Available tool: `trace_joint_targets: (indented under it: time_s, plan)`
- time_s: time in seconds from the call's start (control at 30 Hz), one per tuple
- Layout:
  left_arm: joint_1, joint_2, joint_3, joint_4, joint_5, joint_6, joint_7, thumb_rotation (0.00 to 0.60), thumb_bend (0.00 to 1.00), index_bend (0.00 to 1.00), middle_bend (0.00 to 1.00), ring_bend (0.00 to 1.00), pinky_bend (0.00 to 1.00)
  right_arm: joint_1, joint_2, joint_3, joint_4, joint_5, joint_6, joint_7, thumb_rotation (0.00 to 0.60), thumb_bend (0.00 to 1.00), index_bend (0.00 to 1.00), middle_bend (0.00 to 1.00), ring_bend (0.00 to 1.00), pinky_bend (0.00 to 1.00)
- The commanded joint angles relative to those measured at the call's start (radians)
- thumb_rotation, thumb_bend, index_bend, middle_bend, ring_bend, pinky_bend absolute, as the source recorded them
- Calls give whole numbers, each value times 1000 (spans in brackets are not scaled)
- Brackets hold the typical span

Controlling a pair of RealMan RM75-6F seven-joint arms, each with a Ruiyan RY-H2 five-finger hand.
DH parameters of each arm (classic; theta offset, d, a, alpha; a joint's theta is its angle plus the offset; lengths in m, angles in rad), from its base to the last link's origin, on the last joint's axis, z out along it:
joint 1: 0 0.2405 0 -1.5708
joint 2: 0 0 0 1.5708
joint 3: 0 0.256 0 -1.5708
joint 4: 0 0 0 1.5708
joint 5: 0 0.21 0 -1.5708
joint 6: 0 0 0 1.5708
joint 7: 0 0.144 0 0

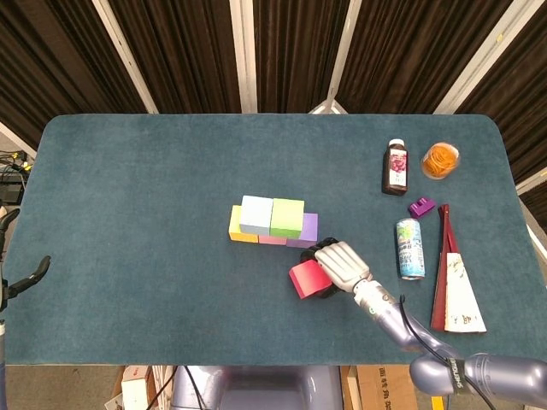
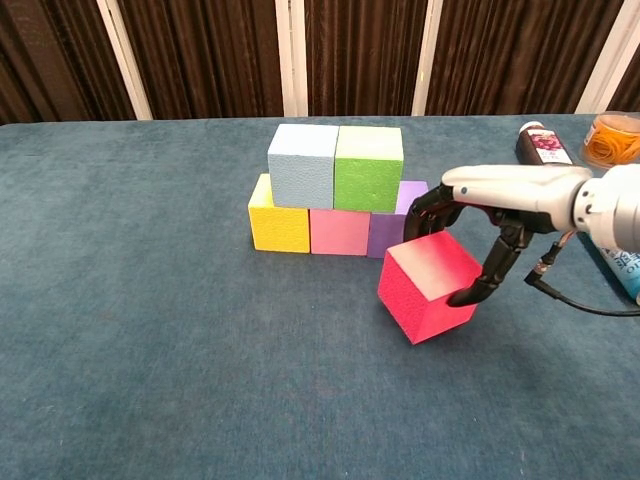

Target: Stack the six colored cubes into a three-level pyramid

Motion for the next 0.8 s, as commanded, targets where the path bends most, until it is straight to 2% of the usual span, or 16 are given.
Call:
trace_joint_targets:
  time_s: [0.03,0.23,0.47,0.57,0.6,0.67,0.8]
  plan:
    - [-1,-4,2,11,6,4,24,600,319,148,0,0,0,-9,46,6,-40,15,7,8,600,198,440,381,288,216]
    - [-5,0,13,25,14,-7,66,600,319,147,0,0,0,-37,170,-12,-133,39,21,-3,600,198,440,381,288,214]
    - [-8,11,25,12,12,-31,92,600,319,147,0,0,0,-92,398,-48,-265,74,37,11,600,198,440,383,288,181]
    - [-10,10,27,11,14,-34,107,600,319,147,0,0,0,-101,485,-24,-301,96,47,49,600,197,441,384,291,168]
    - [-15,5,25,33,19,-31,149,600,319,147,0,0,0,-81,546,23,-317,164,30,102,600,198,442,385,295,161]
    - [-20,-11,17,53,12,-26,194,600,319,147,0,0,0,-29,620,67,-322,260,-59,147,600,198,444,387,301,152]
    - [-23,-23,11,66,-7,-34,242,600,319,147,0,0,0,73,688,115,-293,422,-167,161,600,197,444,388,302,143]
